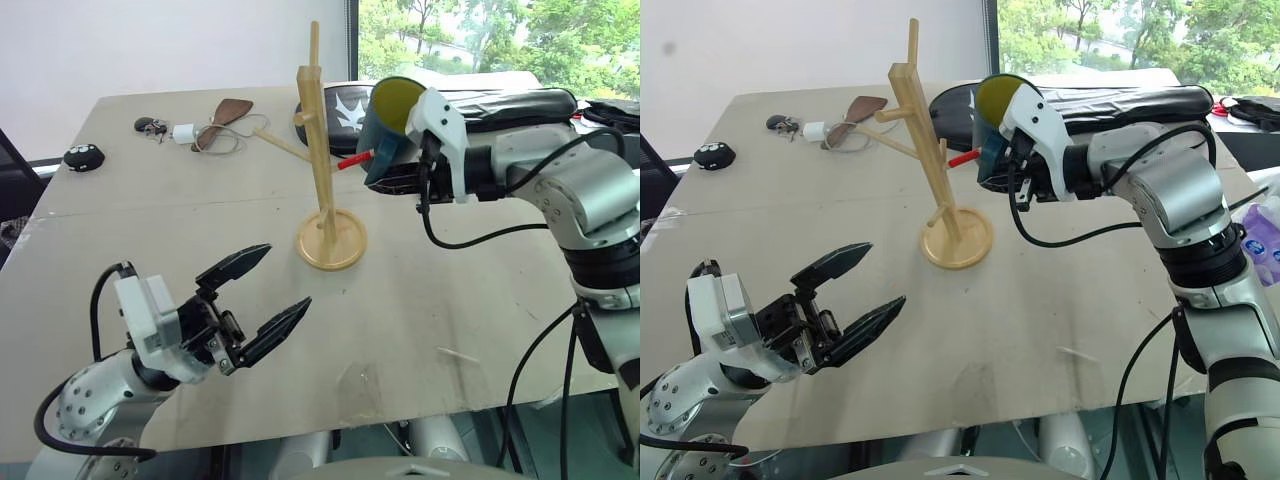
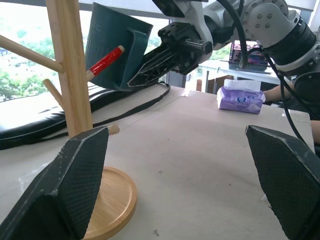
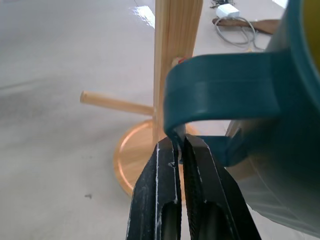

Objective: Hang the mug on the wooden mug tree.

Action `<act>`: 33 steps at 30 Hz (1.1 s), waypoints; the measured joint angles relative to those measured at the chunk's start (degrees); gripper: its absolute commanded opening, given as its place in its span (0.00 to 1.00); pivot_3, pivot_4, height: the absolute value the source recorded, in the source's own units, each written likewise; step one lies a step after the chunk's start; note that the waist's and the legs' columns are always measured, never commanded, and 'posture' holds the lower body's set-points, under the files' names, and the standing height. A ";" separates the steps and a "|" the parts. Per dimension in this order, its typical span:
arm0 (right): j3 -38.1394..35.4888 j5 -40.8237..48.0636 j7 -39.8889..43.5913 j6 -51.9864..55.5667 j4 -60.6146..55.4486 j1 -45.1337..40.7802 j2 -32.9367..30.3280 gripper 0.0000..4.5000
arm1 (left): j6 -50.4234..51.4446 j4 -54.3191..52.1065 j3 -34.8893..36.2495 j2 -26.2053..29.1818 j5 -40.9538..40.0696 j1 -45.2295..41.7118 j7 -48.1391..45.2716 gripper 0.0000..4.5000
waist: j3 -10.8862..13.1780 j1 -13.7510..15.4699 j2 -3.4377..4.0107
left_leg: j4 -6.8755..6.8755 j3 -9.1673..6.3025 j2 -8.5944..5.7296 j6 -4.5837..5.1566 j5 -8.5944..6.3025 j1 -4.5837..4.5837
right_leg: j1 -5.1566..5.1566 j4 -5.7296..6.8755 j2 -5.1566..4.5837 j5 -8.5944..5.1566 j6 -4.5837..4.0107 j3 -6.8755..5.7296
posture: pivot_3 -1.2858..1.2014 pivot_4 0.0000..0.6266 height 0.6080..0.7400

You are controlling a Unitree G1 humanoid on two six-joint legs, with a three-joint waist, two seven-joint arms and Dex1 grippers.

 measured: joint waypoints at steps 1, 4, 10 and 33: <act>0.10 -0.31 0.51 -0.30 0.73 -0.35 0.12 0.02 | -0.29 0.00 0.01 -0.23 0.00 0.22 -0.02 1.00 | 0.00 0.01 0.00 | 0.00 0.00 0.00 0.00 0.00 0.00 | 0.00 0.00 0.00 0.00 0.00 0.00 | 0.52 0.24 1.00; 1.22 -1.37 1.84 -1.28 3.18 -1.16 0.88 0.02 | -1.08 -0.01 0.04 -0.58 0.01 1.02 0.02 1.00 | 0.00 0.00 0.00 | 0.00 -0.01 0.00 0.00 0.00 0.00 | -0.01 0.00 0.00 0.00 0.00 -0.01 | 0.52 0.24 1.00; 2.41 -2.95 3.20 -1.70 6.05 -3.42 3.21 0.02 | -1.15 -1.32 -0.37 -0.62 0.35 0.80 2.41 1.00 | 0.00 -0.17 0.01 | 0.00 -0.01 0.00 0.00 0.00 -0.01 | -0.04 0.02 0.00 0.00 0.00 0.01 | 0.52 0.24 1.00; -20.48 10.91 -1.38 8.13 -20.29 15.13 -5.09 0.58 | 4.45 2.76 -2.26 4.88 -0.91 -3.07 3.27 1.00 | -0.02 1.00 -0.03 | 0.21 -0.20 -0.04 0.00 0.00 -0.46 | -0.28 0.02 -0.03 0.01 0.00 -0.23 | 0.52 0.24 1.00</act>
